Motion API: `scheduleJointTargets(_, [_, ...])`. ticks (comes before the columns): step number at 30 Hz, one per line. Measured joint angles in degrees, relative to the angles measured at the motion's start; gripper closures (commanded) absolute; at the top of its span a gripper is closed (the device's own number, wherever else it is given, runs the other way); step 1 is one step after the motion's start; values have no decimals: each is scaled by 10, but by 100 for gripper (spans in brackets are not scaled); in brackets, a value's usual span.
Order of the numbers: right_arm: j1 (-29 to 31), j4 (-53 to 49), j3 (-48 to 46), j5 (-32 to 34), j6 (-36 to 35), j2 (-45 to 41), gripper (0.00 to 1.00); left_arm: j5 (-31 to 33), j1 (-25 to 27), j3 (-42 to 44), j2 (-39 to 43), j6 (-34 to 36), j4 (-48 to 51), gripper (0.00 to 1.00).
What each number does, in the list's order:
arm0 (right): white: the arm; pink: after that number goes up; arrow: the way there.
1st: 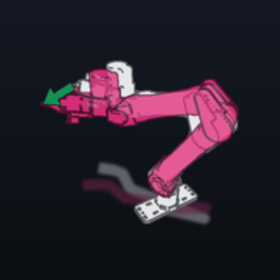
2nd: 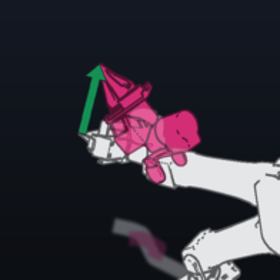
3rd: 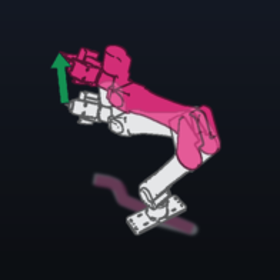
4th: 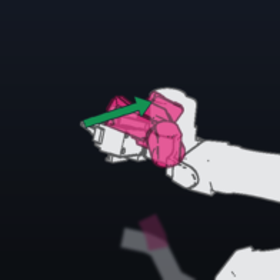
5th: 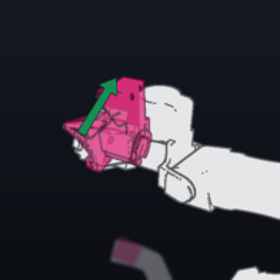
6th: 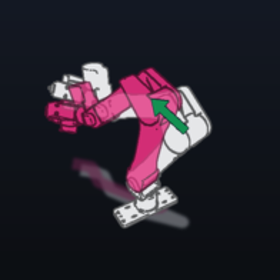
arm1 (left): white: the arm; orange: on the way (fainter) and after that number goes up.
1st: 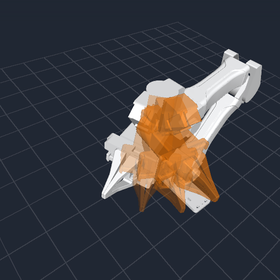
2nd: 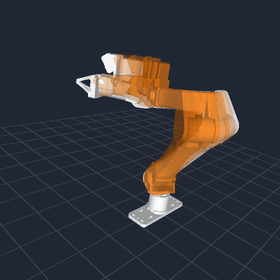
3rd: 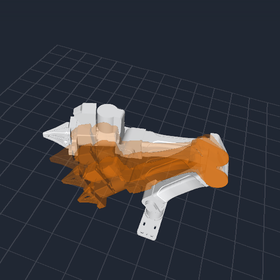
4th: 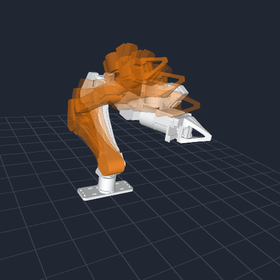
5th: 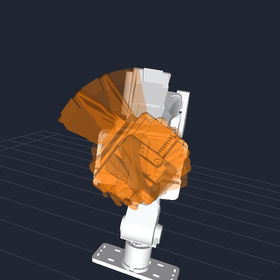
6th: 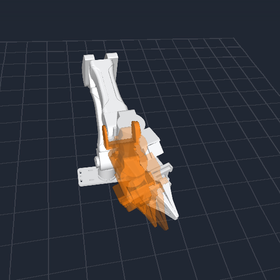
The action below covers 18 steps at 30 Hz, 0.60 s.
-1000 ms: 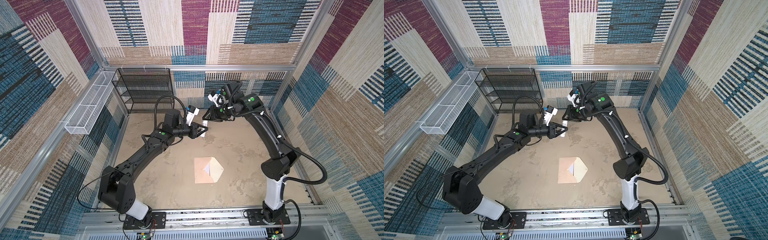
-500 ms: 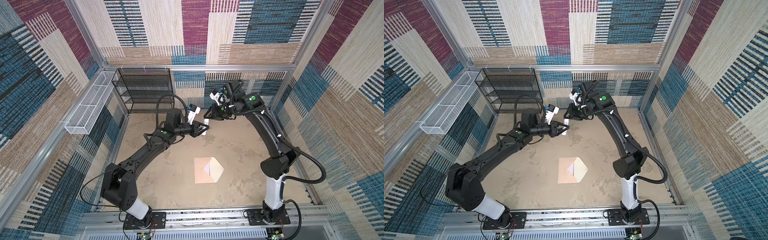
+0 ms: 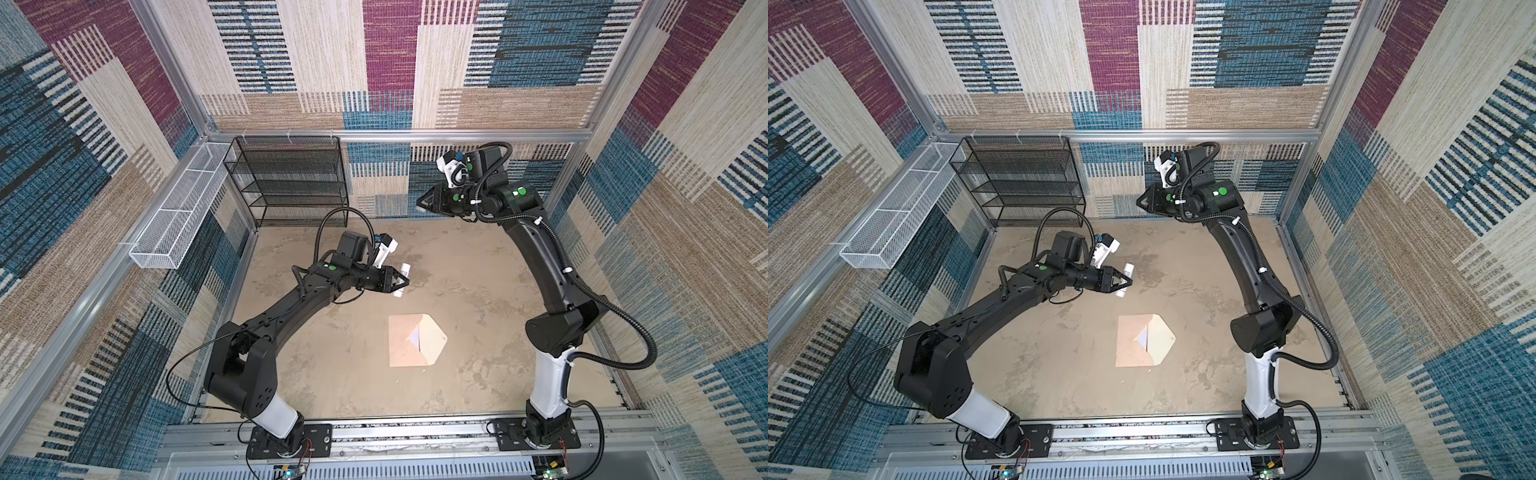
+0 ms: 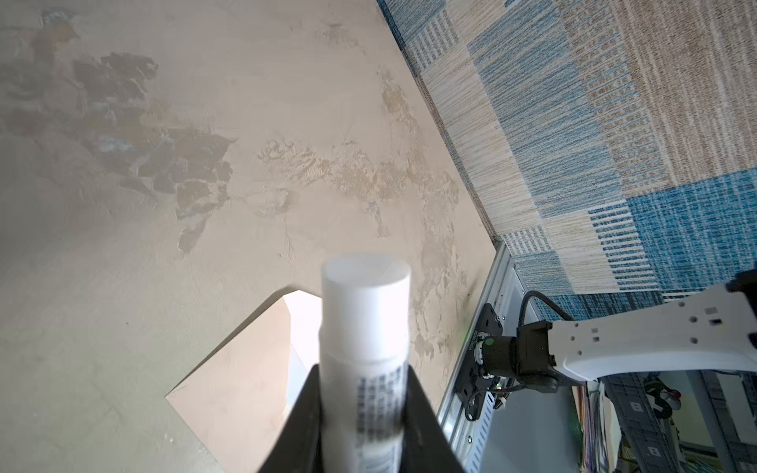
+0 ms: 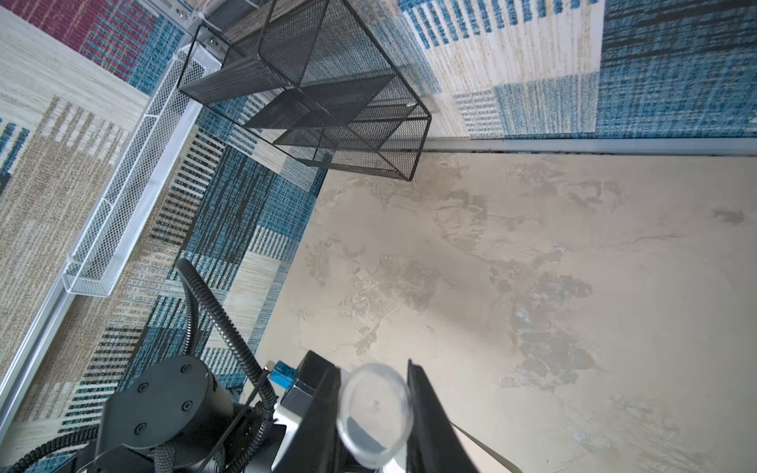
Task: Place the letter into the envelope and seal it
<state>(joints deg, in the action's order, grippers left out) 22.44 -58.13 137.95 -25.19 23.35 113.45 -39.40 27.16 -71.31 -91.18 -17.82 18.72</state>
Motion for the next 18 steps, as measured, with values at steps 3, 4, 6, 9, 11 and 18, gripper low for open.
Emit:
scheduleJointTargets(3, [-1, 2, -3, 12, -1, 1, 100, 0, 0, 0, 4, 0, 2, 100])
scheduleJointTargets(4, [0, 4, -11, 20, -5, 0, 100, 0, 0, 0, 8, 0, 2, 100])
scheduleJointTargets(6, [0, 9, -40, 44, -14, -7, 100, 0, 0, 1, 17, 0, 0, 100])
scheduleJointTargets(9, [0, 37, -151, 95, -27, -40, 100, 2, 0, 9, 42, 0, -14, 100])
scheduleJointTargets(11, [0, 64, -249, 130, -29, -73, 100, 3, 0, 16, 59, 0, -32, 100])
scheduleJointTargets(18, [-8, 212, -565, 241, 1, -169, 100, 18, 0, 44, 112, 0, -88, 100])
